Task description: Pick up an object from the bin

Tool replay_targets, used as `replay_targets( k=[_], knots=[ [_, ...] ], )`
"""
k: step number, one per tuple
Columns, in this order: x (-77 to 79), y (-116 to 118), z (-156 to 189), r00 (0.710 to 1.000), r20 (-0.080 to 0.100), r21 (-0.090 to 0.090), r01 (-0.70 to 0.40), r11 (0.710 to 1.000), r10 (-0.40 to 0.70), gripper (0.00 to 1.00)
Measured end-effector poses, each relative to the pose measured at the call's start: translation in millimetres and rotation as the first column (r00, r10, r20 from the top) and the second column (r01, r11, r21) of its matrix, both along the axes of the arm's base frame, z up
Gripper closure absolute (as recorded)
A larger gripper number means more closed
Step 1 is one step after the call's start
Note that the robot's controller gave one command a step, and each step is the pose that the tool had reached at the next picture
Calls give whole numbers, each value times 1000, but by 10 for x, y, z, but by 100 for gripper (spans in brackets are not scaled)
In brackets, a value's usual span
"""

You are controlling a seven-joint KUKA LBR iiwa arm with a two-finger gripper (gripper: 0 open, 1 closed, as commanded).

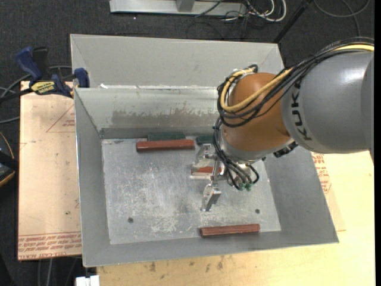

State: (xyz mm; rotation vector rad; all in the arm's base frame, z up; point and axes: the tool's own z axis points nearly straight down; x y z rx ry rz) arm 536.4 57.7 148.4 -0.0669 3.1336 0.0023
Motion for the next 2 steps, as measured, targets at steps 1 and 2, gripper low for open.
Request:
replay_targets(
  k=[1,2],
  knots=[
    [285,-720,44,993,-7,0,-117,993,117,0],
    [441,-890,-36,984,-2,0,178,984,-178,0]
  ],
)
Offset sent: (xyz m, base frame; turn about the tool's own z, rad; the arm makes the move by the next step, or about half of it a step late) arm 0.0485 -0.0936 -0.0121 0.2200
